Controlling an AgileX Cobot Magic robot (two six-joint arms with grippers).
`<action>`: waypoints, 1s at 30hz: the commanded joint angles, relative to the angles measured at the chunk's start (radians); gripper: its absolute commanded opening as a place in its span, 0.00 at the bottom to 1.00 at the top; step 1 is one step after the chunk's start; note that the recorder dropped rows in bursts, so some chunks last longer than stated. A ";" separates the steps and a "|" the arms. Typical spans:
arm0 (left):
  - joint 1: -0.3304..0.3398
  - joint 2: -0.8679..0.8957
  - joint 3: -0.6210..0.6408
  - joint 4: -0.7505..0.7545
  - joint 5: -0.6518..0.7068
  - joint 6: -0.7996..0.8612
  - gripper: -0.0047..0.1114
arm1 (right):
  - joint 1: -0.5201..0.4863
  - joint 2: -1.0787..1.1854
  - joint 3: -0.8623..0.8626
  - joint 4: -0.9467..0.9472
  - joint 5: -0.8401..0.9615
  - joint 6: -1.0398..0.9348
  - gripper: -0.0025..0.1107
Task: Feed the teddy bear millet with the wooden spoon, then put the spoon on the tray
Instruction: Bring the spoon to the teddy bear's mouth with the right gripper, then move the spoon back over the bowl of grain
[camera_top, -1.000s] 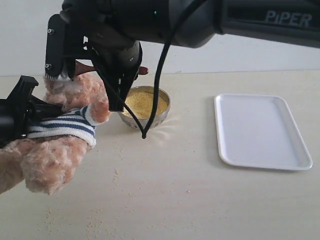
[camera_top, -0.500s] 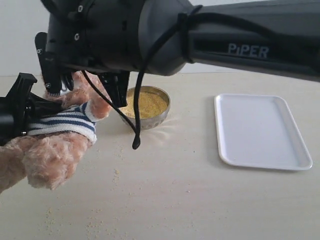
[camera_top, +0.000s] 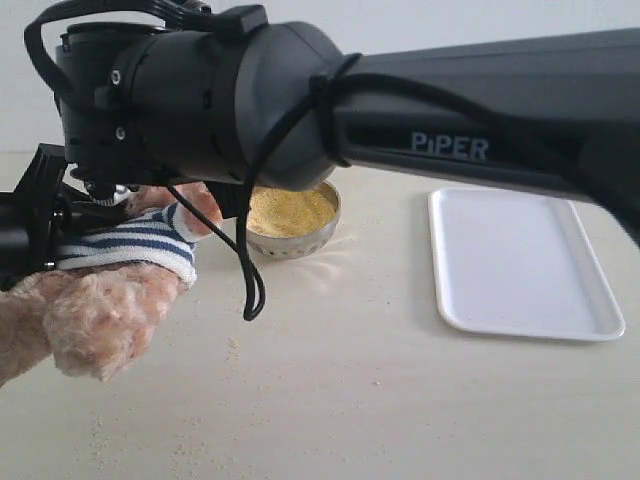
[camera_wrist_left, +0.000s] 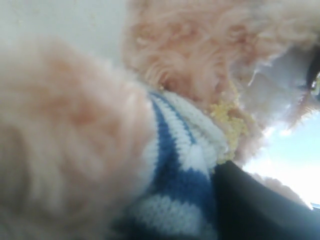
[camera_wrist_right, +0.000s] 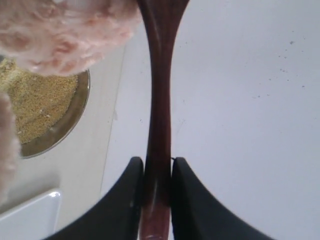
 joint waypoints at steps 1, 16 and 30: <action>0.000 -0.001 -0.008 -0.014 0.025 0.008 0.08 | -0.003 -0.004 -0.005 -0.033 0.032 0.013 0.02; 0.000 -0.001 -0.008 -0.016 0.017 0.046 0.08 | -0.037 -0.063 -0.005 0.105 0.077 0.121 0.02; 0.000 -0.001 -0.008 -0.021 -0.042 0.046 0.08 | -0.341 -0.129 -0.005 0.709 0.077 -0.148 0.02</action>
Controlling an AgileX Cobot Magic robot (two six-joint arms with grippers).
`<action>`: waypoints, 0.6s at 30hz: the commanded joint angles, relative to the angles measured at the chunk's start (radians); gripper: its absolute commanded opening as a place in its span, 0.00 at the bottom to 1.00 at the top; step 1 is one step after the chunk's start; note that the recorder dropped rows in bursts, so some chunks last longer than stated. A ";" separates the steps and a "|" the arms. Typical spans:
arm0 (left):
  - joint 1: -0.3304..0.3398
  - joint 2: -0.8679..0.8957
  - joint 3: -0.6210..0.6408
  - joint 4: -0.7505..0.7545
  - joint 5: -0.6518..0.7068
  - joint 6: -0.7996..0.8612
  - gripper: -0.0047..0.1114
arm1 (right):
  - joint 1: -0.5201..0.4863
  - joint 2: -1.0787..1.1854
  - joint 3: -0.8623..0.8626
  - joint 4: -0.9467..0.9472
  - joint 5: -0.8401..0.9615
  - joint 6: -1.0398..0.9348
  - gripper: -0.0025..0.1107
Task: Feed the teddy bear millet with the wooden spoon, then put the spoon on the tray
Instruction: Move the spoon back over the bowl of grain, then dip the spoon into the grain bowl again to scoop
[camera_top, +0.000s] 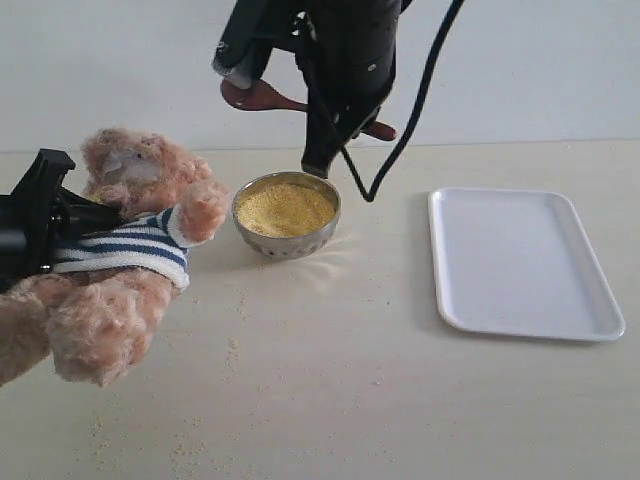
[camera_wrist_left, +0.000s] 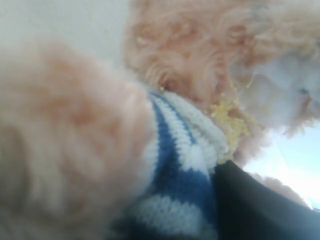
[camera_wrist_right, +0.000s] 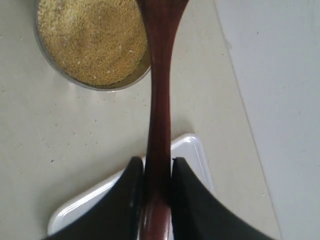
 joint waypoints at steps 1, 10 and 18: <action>0.000 -0.001 -0.008 -0.021 0.006 0.008 0.08 | -0.032 0.039 -0.005 0.002 -0.008 -0.055 0.02; 0.000 -0.001 -0.008 -0.021 0.006 0.008 0.08 | -0.023 0.220 -0.005 -0.319 0.018 -0.053 0.02; 0.000 -0.001 -0.008 -0.021 0.006 0.008 0.08 | 0.004 0.291 -0.005 -0.461 -0.049 -0.058 0.02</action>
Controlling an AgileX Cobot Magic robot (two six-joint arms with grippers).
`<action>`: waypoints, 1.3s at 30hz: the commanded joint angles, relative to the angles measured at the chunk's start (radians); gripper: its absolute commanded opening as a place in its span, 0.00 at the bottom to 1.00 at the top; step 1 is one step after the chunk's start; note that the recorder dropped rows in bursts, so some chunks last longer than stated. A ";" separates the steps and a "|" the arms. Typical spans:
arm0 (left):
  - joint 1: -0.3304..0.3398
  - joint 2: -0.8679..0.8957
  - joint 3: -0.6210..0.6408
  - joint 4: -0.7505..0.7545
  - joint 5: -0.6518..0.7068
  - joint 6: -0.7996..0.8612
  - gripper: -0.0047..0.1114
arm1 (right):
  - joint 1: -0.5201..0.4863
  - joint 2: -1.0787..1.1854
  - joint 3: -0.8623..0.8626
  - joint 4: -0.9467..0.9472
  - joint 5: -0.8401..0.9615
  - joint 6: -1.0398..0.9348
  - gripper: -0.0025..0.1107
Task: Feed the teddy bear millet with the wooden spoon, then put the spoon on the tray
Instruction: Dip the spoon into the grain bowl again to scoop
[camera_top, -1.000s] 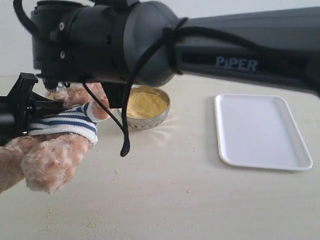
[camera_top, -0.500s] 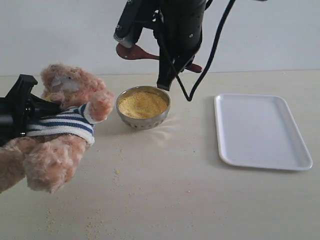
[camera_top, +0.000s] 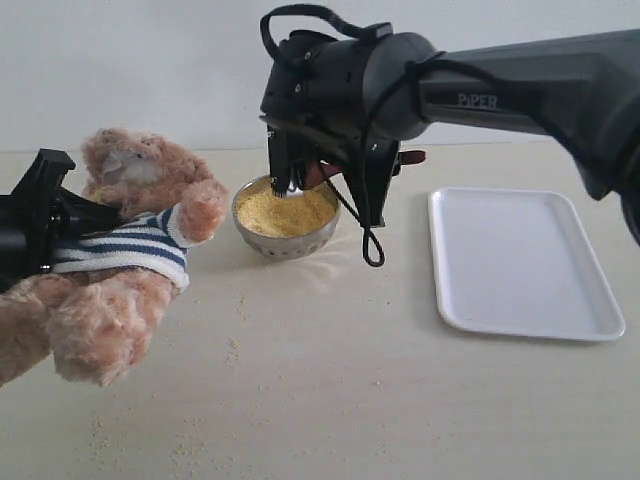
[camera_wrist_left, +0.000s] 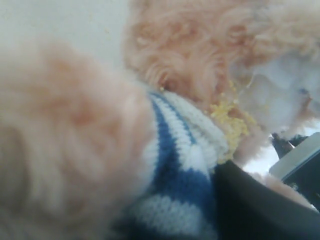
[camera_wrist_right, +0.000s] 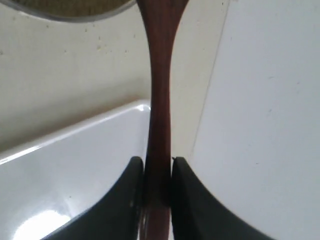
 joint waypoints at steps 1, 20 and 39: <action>0.000 -0.001 -0.008 -0.021 0.006 0.007 0.08 | 0.019 0.022 -0.005 -0.041 -0.054 -0.005 0.02; 0.000 -0.001 -0.008 -0.021 0.006 0.007 0.08 | 0.051 0.044 -0.005 -0.033 -0.064 -0.129 0.02; 0.000 -0.001 -0.008 -0.021 0.008 0.007 0.08 | 0.068 0.072 -0.005 -0.042 -0.025 -0.066 0.02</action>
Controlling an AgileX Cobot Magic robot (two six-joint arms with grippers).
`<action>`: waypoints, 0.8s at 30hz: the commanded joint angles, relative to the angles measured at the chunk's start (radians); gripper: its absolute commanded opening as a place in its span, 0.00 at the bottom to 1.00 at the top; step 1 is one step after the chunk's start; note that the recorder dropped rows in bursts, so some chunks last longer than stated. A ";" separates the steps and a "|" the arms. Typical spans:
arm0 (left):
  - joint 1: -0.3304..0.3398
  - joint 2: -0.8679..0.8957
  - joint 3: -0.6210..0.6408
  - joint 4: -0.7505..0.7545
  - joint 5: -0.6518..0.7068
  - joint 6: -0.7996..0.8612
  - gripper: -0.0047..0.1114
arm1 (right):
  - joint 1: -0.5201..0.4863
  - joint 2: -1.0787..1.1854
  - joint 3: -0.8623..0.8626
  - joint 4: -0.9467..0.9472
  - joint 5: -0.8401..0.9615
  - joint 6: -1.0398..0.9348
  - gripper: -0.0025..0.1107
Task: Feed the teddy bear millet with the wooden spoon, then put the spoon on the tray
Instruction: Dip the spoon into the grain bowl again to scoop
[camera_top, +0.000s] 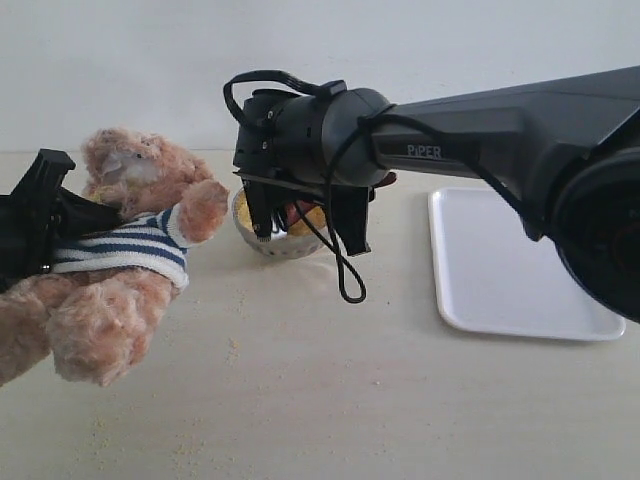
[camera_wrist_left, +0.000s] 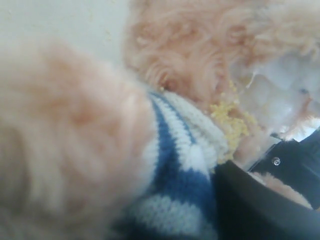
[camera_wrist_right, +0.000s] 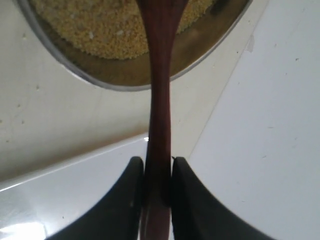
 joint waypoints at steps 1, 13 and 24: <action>0.000 -0.001 -0.008 -0.019 0.010 0.007 0.08 | 0.013 0.000 -0.005 0.005 -0.003 0.008 0.02; 0.000 -0.001 -0.008 -0.019 0.010 0.007 0.08 | 0.023 -0.003 -0.005 0.020 0.017 0.066 0.02; 0.000 -0.001 -0.008 -0.019 0.006 0.012 0.08 | 0.021 -0.031 -0.005 0.130 0.028 0.083 0.02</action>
